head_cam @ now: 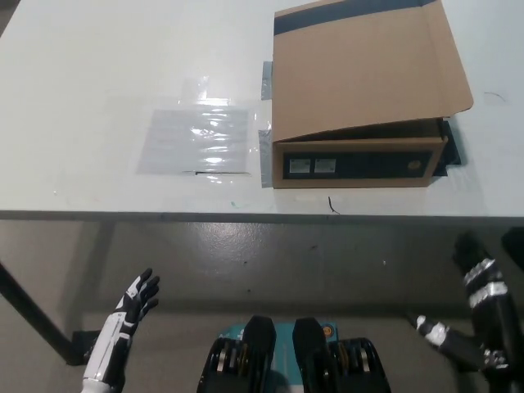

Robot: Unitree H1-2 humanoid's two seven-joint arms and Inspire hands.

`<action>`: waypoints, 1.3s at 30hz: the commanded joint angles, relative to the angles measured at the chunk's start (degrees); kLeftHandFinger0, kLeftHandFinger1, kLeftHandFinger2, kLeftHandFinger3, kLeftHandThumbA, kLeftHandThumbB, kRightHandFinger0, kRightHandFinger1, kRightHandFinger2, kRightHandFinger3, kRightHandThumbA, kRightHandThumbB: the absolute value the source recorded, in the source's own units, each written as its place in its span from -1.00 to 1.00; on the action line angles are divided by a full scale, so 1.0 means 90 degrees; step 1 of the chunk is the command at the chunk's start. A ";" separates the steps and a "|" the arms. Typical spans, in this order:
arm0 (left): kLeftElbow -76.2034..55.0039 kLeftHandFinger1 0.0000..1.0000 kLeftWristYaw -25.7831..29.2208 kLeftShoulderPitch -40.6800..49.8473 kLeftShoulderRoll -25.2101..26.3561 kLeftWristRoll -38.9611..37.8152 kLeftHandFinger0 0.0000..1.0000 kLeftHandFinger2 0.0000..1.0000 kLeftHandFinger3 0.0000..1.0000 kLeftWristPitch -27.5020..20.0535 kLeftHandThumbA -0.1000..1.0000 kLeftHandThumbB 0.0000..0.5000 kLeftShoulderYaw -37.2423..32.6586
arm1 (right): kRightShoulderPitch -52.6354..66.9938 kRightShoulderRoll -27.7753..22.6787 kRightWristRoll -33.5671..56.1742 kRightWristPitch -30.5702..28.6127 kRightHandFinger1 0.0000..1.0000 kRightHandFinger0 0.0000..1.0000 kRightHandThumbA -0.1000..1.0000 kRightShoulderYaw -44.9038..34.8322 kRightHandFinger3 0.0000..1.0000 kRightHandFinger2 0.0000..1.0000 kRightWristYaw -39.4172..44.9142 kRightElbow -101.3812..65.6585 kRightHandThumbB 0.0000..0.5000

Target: A small storage box is placed at the center of the table and the robot uses its right hand to slide under its lid and push it upwards to open it

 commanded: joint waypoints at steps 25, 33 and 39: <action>-0.0106 1.00 -0.0370 -0.0163 0.0049 -0.0277 1.00 1.00 1.00 -0.0394 1.00 0.08 -0.0122 | -0.2995 -0.0060 0.3756 0.1774 1.00 1.00 1.00 -0.1633 1.00 1.00 -0.0132 0.0294 -0.16; -0.0037 1.00 -0.0409 -0.0199 0.0063 -0.0264 1.00 1.00 1.00 -0.0409 1.00 0.04 -0.0151 | -0.3502 0.0057 0.4183 0.2072 1.00 1.00 1.00 -0.1967 1.00 1.00 -0.0139 0.1039 0.04; -0.0072 1.00 -0.0413 -0.0195 0.0048 -0.0252 1.00 1.00 1.00 -0.0336 1.00 0.07 -0.0189 | -0.3759 0.0155 0.4424 0.2239 1.00 1.00 1.00 -0.2085 1.00 1.00 -0.0131 0.1429 0.02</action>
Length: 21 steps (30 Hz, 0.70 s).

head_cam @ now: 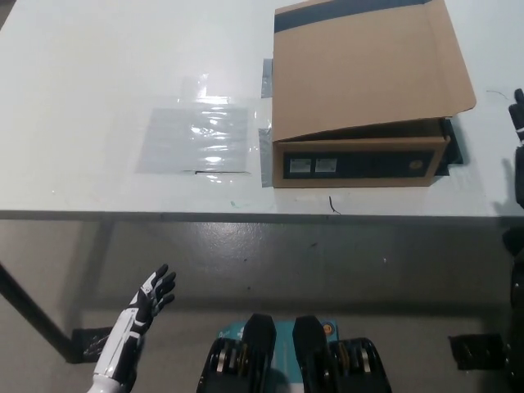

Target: A small storage box is placed at the center of the table and the robot uses its right hand to slide under its lid and push it upwards to open it

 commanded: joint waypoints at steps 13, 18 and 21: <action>-0.0111 1.00 -0.0058 -0.0078 0.0065 0.0090 1.00 1.00 1.00 -0.0092 1.00 0.21 -0.0110 | -0.0655 0.0306 0.0268 0.0140 1.00 1.00 1.00 -0.0056 1.00 1.00 0.0121 0.0626 -0.12; -0.0110 1.00 -0.0080 -0.0089 0.0069 0.0079 1.00 1.00 1.00 -0.0114 1.00 0.14 -0.0123 | -0.0659 0.0377 0.0112 0.0111 1.00 1.00 1.00 0.0082 1.00 1.00 0.0209 0.0679 -0.08; -0.0100 1.00 -0.0081 -0.0106 0.0085 0.0107 1.00 1.00 1.00 -0.0121 1.00 0.16 -0.0127 | -0.0661 0.0443 0.0101 0.0153 1.00 1.00 1.00 0.0116 1.00 1.00 0.0147 0.0652 -0.08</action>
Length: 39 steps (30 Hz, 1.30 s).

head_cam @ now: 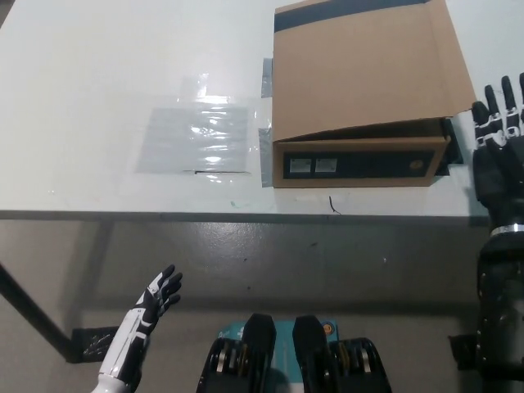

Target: A small storage box is placed at the center of the table and the robot uses its right hand to slide under its lid and push it upwards to open it

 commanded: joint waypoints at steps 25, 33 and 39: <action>-0.0091 1.00 -0.0065 -0.0114 0.0102 0.0095 1.00 1.00 1.00 -0.0104 1.00 0.29 -0.0026 | -0.0490 0.0443 -0.0065 0.0427 1.00 1.00 1.00 0.0311 1.00 1.00 -0.0194 -0.0782 -0.06; -0.0099 1.00 -0.0069 -0.0115 0.0107 0.0101 1.00 1.00 1.00 -0.0102 1.00 0.33 -0.0023 | -0.0736 0.0627 0.0003 0.0590 1.00 1.00 1.00 0.0302 1.00 1.00 -0.0345 -0.0862 0.01; -0.0146 1.00 -0.0050 -0.0080 0.0107 0.0117 1.00 1.00 1.00 -0.0080 1.00 0.32 -0.0012 | -0.1008 0.0822 0.0037 0.0578 1.00 1.00 1.00 0.0283 1.00 1.00 -0.0407 -0.0675 0.05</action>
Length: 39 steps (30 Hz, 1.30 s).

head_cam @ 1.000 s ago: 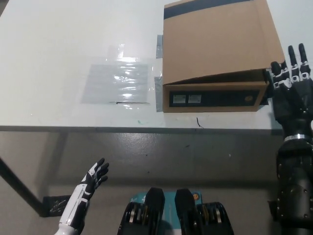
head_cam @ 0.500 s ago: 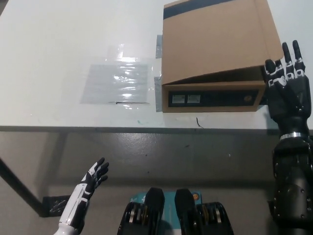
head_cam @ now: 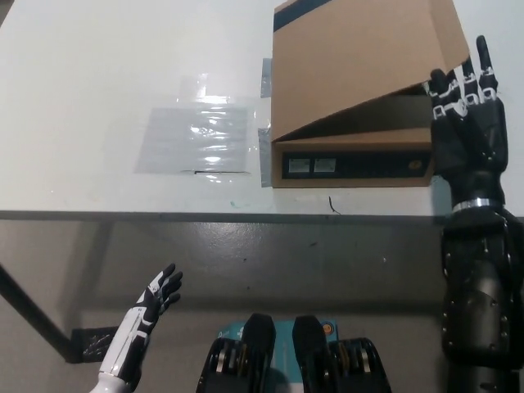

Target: A small storage box is placed at the center of the table and the robot uses its right hand to slide under its lid and push it upwards to open it

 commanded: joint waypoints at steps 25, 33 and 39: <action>-0.0162 1.00 -0.0089 -0.0092 0.0087 0.0034 1.00 1.00 1.00 -0.0087 1.00 0.42 -0.0034 | -0.1707 0.0920 -0.0530 -0.0342 1.00 1.00 1.00 0.0677 1.00 1.00 0.0290 0.1456 -0.01; -0.0121 1.00 -0.0112 -0.0133 0.0112 0.0030 1.00 1.00 1.00 -0.0125 1.00 0.36 -0.0044 | -0.1734 0.1039 -0.1292 -0.0405 1.00 1.00 1.00 0.1512 1.00 1.00 0.0348 0.1662 -0.02; -0.0166 1.00 -0.0115 -0.0112 0.0122 0.0070 1.00 1.00 1.00 -0.0103 1.00 0.49 -0.0069 | -0.1408 0.1188 -0.1593 -0.0377 1.00 1.00 1.00 0.1964 1.00 1.00 0.0489 0.2145 -0.03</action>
